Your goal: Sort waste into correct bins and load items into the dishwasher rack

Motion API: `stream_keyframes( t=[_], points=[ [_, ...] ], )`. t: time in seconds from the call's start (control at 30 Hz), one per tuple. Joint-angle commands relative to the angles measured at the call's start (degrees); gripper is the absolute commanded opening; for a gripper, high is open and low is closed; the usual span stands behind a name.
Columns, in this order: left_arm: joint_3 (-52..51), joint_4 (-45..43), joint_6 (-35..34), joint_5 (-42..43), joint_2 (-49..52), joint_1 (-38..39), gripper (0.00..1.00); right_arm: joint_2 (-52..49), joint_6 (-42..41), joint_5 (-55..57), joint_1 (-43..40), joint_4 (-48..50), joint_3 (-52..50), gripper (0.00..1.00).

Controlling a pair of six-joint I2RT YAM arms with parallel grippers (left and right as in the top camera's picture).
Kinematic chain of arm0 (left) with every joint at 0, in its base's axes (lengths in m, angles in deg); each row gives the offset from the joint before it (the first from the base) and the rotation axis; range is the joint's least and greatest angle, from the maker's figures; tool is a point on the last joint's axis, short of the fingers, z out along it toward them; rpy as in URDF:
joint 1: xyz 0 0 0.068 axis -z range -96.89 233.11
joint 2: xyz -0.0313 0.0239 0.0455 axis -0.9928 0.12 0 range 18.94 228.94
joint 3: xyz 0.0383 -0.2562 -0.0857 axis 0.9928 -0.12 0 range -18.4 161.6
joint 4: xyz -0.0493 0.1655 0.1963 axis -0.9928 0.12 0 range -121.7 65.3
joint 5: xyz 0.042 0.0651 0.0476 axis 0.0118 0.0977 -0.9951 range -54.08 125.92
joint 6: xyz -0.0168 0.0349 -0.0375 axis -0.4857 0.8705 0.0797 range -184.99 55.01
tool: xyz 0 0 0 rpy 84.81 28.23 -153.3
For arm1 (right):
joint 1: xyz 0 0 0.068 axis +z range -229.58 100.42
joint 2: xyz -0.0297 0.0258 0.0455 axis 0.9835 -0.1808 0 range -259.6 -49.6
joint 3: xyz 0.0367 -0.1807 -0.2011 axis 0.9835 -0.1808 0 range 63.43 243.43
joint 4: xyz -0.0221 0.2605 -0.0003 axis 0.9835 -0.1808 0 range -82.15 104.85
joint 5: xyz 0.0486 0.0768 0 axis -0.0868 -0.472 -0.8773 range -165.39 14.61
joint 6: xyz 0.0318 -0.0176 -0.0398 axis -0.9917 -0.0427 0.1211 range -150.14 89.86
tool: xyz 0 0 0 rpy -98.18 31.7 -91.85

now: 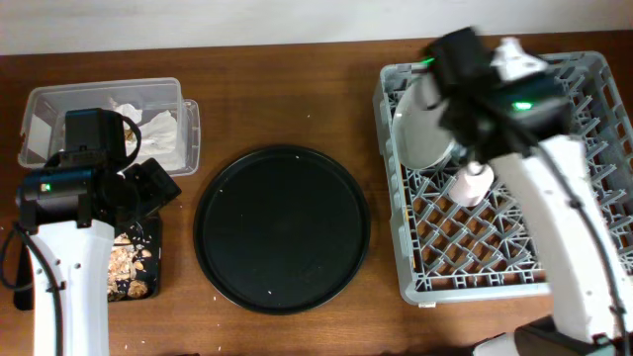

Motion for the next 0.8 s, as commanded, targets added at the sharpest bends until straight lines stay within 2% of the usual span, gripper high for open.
stream_keyframes(
  t=[0.0,0.07,0.13,0.23,0.37,0.57,0.77],
  points=[
    [0.61,0.04,-0.17,-0.02,-0.13,-0.15,0.99,-3.85,17.92,-25.42,-10.86,5.03,0.11,0.04],
    [0.61,0.04,-0.17,-0.02,-0.13,-0.15,0.99,-6.64,19.47,-33.09,-16.65,5.18,0.11,0.04],
    [0.61,0.04,-0.17,-0.02,-0.13,-0.15,0.99,-11.50,25.20,-44.13,-22.01,5.86,0.11,0.04],
    [0.61,0.04,-0.17,-0.02,-0.13,-0.15,0.99,-17.11,33.05,-54.86,-22.97,5.60,0.11,0.04],
    [0.61,0.04,-0.17,-0.02,-0.13,-0.15,0.99,-19.56,34.01,-57.77,-22.62,4.92,0.11,0.04],
    [0.61,0.04,-0.17,-0.02,-0.13,-0.15,0.99,-11.98,35.76,-61.35,-22.60,3.78,0.11,0.04],
    [0.61,0.04,-0.17,-0.02,-0.13,-0.15,0.99,2.12,42.32,-59.76,-22.05,-10.43,0.11,0.04]
  ],
)
